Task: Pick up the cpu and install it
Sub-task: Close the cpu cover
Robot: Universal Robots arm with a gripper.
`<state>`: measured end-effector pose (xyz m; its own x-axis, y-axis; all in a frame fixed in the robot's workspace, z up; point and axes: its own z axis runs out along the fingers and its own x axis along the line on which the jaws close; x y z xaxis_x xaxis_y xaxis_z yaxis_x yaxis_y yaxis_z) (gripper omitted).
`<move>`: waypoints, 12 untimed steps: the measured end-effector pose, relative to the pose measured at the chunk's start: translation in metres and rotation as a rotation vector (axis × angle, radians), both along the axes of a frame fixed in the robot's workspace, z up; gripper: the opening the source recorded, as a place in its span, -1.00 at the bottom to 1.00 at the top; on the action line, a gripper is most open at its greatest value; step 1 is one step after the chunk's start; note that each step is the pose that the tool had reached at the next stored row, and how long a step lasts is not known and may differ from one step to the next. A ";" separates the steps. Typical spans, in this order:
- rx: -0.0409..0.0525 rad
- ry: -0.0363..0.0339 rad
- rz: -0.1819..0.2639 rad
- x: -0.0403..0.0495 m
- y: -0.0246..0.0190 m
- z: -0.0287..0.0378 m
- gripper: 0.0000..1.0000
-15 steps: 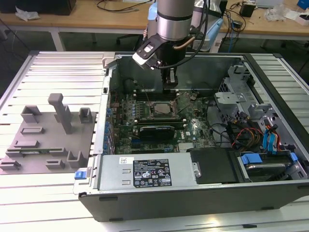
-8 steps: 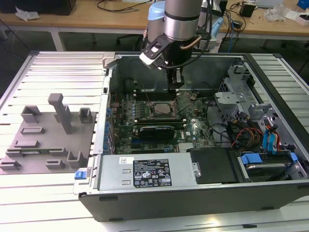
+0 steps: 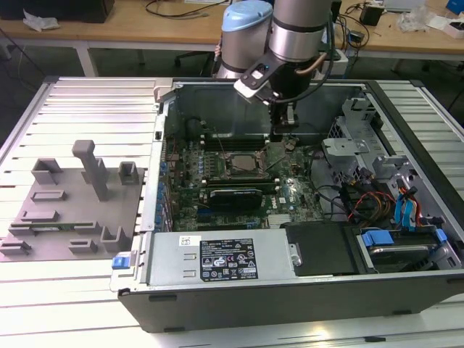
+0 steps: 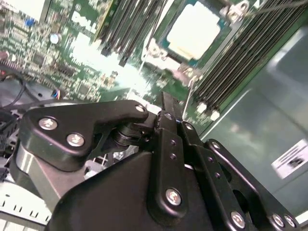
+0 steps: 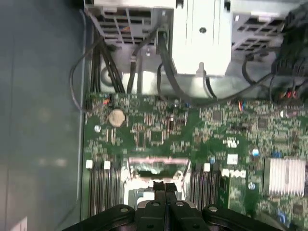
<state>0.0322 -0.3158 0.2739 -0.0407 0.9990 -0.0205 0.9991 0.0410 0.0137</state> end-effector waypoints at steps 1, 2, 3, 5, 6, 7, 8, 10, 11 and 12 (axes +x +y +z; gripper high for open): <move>0.0001 0.0000 0.000 0.0054 -0.0002 0.0000 -0.79; 0.0001 0.0000 0.000 0.0106 -0.0004 0.0000 -0.79; 0.0000 0.0000 0.000 0.0144 -0.0005 0.0000 -0.79; 0.0003 0.0000 0.000 0.0352 -0.0013 -0.0002 -0.79; 0.0001 0.0000 0.000 0.0364 -0.0013 -0.0011 -0.79; 0.0000 0.0001 0.000 0.0372 -0.0013 -0.0040 -0.79; 0.0001 0.0001 0.000 0.0374 -0.0013 -0.0058 -0.79; -0.0001 0.0001 0.000 0.0381 -0.0014 -0.0111 -0.79; 0.0000 0.0000 0.000 0.0384 -0.0014 -0.0131 -0.79; 0.0001 0.0000 0.000 0.0387 -0.0013 -0.0156 -0.79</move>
